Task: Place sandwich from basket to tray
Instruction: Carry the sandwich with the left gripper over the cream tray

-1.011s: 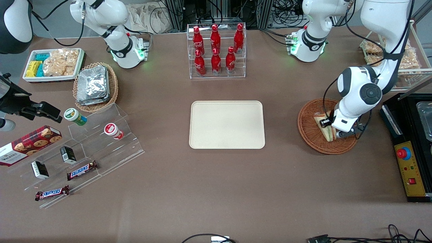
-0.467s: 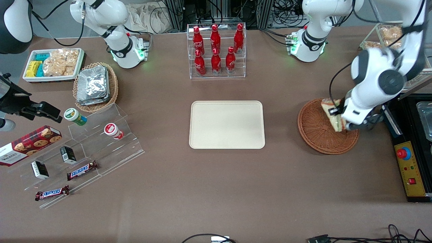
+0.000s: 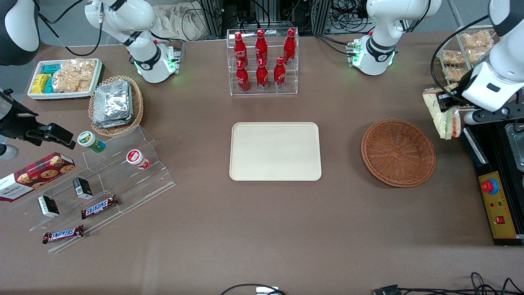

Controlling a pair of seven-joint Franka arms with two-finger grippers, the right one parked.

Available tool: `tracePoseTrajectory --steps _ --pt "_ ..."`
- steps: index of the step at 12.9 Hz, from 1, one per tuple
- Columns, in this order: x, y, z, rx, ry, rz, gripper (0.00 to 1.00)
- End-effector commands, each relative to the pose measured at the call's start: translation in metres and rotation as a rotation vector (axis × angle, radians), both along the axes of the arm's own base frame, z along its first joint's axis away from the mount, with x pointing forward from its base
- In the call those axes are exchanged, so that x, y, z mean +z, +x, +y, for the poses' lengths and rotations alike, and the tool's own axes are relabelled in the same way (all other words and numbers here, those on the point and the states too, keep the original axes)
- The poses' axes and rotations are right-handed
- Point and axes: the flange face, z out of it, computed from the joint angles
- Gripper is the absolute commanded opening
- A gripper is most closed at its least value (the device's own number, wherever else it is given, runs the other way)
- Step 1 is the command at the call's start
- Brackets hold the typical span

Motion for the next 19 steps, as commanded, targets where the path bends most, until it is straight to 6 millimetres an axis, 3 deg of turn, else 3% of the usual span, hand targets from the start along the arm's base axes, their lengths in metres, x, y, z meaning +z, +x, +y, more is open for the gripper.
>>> tracePoseTrajectory --steps 1,3,5,7,9,11,13,14,16,19 --pt "0.006 0.012 -0.031 -0.077 -0.03 0.016 0.0" --pt "0.006 0.005 -0.096 -0.107 -0.023 0.012 0.0" --pt "0.004 0.001 -0.18 -0.072 -0.031 -0.005 0.0" --pt "-0.007 -0.006 -0.25 0.004 -0.053 0.008 0.0" --pt "-0.019 -0.012 -0.296 0.022 -0.085 0.034 0.0" --pt "-0.039 -0.007 -0.304 0.012 -0.092 0.051 0.0" --pt "-0.094 -0.004 -0.311 0.012 -0.053 0.046 0.0" --pt "-0.14 -0.006 -0.315 -0.002 -0.029 0.037 0.0" --pt "-0.207 -0.014 -0.322 -0.005 -0.057 0.021 0.0" --pt "-0.279 -0.019 -0.326 -0.039 -0.063 0.017 0.0"
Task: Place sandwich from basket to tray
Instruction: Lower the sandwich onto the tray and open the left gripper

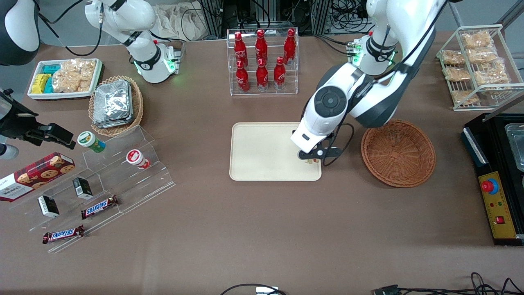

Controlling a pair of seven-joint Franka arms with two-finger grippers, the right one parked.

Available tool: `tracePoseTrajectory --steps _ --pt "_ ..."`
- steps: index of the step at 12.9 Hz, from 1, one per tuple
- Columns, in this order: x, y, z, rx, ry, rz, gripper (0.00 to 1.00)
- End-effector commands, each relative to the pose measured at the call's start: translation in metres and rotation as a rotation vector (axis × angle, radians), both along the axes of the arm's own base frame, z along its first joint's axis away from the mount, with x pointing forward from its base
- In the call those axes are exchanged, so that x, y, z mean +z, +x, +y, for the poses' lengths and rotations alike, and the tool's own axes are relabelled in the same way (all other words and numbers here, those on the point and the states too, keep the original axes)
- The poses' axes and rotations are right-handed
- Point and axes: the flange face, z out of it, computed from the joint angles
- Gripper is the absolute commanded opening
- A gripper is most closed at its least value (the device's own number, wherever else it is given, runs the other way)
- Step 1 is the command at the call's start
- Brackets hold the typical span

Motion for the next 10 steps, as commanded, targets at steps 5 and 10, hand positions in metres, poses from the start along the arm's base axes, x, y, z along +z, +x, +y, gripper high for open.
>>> tracePoseTrajectory --steps 5,10 --pt "-0.108 -0.02 -0.009 -0.09 0.066 -0.052 0.0" --pt "-0.125 -0.021 -0.01 -0.1 0.083 -0.057 0.86"
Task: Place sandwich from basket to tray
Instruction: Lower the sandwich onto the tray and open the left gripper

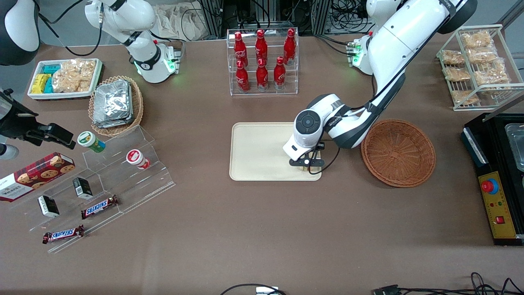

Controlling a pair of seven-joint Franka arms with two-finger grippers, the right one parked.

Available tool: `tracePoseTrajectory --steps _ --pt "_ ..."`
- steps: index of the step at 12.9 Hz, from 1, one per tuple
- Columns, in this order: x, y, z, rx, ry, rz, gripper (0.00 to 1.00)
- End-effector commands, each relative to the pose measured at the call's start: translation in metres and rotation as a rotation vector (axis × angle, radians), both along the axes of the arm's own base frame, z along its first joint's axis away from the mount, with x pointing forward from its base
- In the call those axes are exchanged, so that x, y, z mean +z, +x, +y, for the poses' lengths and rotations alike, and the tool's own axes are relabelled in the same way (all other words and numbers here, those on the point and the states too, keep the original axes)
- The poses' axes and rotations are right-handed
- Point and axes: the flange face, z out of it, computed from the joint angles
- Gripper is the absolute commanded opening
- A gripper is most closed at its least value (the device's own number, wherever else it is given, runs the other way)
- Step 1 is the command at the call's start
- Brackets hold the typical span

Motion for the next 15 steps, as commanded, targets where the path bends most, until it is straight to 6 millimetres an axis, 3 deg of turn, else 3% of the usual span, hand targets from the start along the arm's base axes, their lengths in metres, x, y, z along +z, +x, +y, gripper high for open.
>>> tracePoseTrajectory --steps 1,3,4,8,11,13,15 --pt "0.006 0.002 -0.002 0.016 0.009 -0.024 1.0" --pt "0.021 0.007 0.003 0.027 0.032 -0.032 1.0" --pt "0.043 0.011 0.004 0.039 0.048 -0.044 1.0" --pt "0.182 0.023 0.009 0.18 0.024 -0.016 1.0" --pt "0.28 0.01 0.029 0.224 0.064 -0.076 1.0" --pt "0.319 0.014 0.072 0.221 0.06 -0.088 1.0" --pt "0.348 0.021 0.132 0.208 0.005 -0.068 1.0"
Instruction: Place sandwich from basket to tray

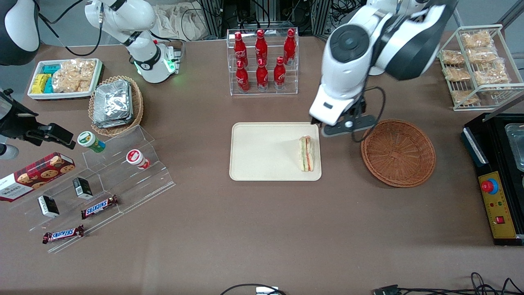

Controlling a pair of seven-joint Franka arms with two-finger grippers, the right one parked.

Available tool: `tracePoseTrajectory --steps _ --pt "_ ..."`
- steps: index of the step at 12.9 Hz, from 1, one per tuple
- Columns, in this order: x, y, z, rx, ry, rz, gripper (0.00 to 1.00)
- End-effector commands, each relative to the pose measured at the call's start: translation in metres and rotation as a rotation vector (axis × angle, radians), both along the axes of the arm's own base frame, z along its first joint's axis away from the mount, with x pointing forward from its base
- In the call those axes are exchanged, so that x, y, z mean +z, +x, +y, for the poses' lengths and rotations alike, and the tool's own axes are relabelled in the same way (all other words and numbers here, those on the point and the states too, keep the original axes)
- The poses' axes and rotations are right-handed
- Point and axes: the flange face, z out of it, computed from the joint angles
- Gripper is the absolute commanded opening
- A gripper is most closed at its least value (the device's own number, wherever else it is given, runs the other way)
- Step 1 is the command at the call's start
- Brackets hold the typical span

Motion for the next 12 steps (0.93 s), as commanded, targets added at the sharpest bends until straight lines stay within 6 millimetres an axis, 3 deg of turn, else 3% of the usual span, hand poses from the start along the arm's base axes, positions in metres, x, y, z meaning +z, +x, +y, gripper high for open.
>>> tracePoseTrajectory --steps 1,4,6,8,12 --pt "0.029 0.002 0.079 -0.021 -0.051 0.009 1.0" --pt "0.041 0.005 0.182 -0.047 -0.126 0.016 1.0" --pt "0.051 0.007 0.222 -0.076 -0.148 0.013 1.0" --pt "0.059 0.008 0.239 -0.056 -0.15 0.002 1.0" --pt "0.067 0.012 0.242 -0.051 -0.144 -0.017 1.0"
